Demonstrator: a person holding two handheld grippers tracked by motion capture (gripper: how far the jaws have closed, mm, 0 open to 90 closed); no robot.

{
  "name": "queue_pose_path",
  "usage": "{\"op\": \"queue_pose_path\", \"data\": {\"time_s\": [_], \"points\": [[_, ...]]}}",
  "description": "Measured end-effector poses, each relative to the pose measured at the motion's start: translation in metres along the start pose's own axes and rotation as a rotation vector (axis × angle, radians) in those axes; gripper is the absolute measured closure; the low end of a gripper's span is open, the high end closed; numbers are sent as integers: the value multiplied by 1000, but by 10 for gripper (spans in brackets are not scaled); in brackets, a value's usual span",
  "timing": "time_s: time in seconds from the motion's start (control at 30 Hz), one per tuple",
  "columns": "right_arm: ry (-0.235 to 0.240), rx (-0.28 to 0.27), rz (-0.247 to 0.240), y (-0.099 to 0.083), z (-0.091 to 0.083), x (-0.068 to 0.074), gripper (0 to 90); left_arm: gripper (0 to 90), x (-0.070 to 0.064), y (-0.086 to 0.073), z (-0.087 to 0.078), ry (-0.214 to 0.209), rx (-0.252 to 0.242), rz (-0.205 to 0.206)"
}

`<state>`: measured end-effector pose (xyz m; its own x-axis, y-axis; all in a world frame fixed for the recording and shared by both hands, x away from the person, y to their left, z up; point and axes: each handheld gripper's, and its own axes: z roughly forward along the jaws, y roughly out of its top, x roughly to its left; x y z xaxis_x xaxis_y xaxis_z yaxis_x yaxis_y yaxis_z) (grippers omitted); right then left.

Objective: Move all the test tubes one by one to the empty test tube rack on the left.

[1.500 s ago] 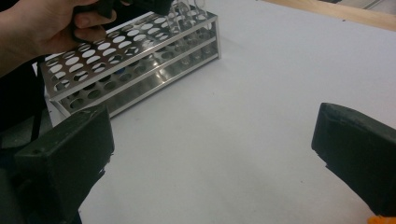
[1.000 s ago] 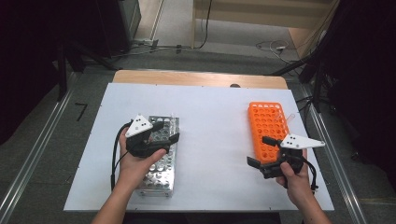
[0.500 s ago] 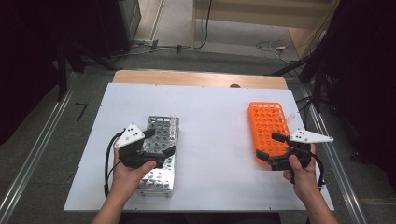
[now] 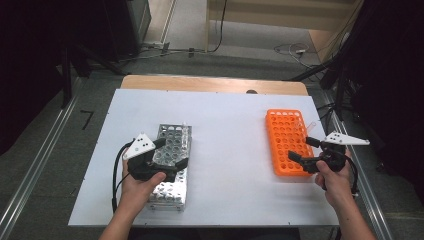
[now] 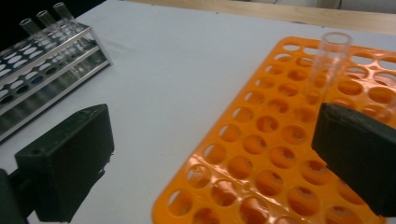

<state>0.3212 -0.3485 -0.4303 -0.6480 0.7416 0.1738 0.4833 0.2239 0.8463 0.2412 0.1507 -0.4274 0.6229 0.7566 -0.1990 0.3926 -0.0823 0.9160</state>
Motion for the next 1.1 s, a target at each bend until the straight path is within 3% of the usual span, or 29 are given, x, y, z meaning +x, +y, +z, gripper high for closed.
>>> {"op": "queue_pose_path", "data": {"time_s": [0.1,0.2,0.4,0.57,0.83,1.1], "points": [[-32,7,23,-4,-1,-12,7,0,0,0,1,-2,4,4],[-72,5,48,-6,-2,-22,71,0,0,0,1,-1,5,5],[-169,12,104,-7,3,-43,285,0,0,-1,3,-1,11,2],[-222,38,129,-3,13,-59,397,0,-1,-1,4,-1,15,1],[-241,72,149,-4,30,-76,568,0,0,-2,4,0,16,0],[-246,54,91,-5,35,-73,693,0,1,-2,3,2,20,0]]}}
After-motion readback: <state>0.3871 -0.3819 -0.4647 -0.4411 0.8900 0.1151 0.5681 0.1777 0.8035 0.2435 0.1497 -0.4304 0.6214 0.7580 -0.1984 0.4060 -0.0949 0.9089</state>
